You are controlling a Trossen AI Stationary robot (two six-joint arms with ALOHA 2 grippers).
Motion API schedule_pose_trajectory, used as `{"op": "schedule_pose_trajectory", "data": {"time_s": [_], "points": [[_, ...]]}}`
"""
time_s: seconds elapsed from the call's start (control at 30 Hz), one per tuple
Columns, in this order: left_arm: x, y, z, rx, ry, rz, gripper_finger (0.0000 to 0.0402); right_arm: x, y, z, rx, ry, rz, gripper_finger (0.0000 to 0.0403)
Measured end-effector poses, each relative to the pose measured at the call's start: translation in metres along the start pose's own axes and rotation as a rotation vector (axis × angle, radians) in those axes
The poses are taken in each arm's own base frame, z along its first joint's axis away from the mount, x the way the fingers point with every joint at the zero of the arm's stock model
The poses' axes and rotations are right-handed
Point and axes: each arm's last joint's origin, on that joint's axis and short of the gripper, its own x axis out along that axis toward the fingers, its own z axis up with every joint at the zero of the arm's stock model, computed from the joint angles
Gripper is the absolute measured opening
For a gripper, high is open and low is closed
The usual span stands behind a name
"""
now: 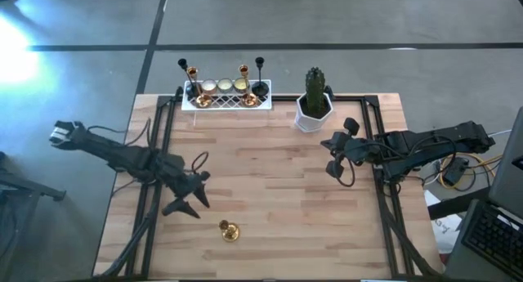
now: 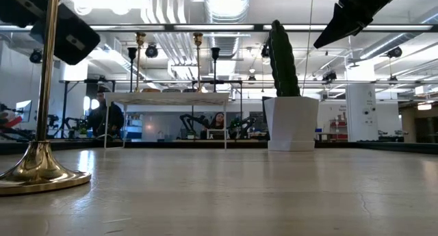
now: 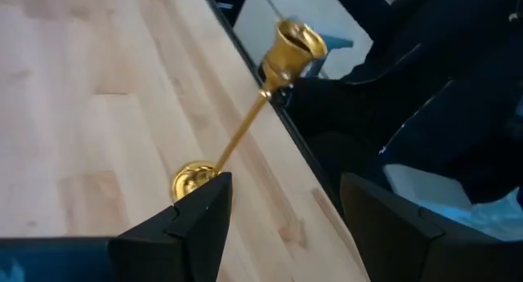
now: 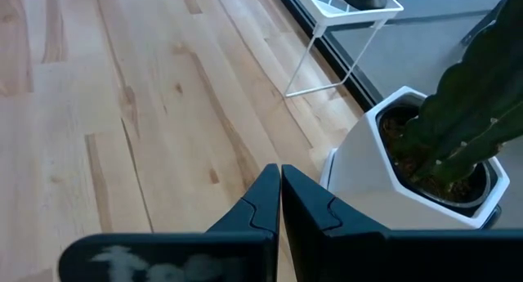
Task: Pick & Place candle stick holders
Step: Put the golden candle holder on the shelf
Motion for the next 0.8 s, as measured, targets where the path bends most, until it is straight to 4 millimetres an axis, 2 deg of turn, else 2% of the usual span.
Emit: {"op": "schedule_pose_trajectory", "data": {"time_s": [0.33, 0.53, 0.8], "points": [[0.021, 0.006, -0.017, 0.197, -0.221, -0.079, 0.0233, 0.000, 0.000, 0.000, 0.000, 0.000, 0.000, 0.0008], [0.037, 0.018, -0.028, 0.163, -0.150, -0.044, 0.0233, 0.000, 0.000, 0.000, 0.000, 0.000, 0.000, 0.0009], [0.062, 0.023, -0.020, 0.166, -0.094, -0.046, 0.0233, 0.000, 0.000, 0.000, 0.000, -0.001, 0.000, 0.0008]]}}
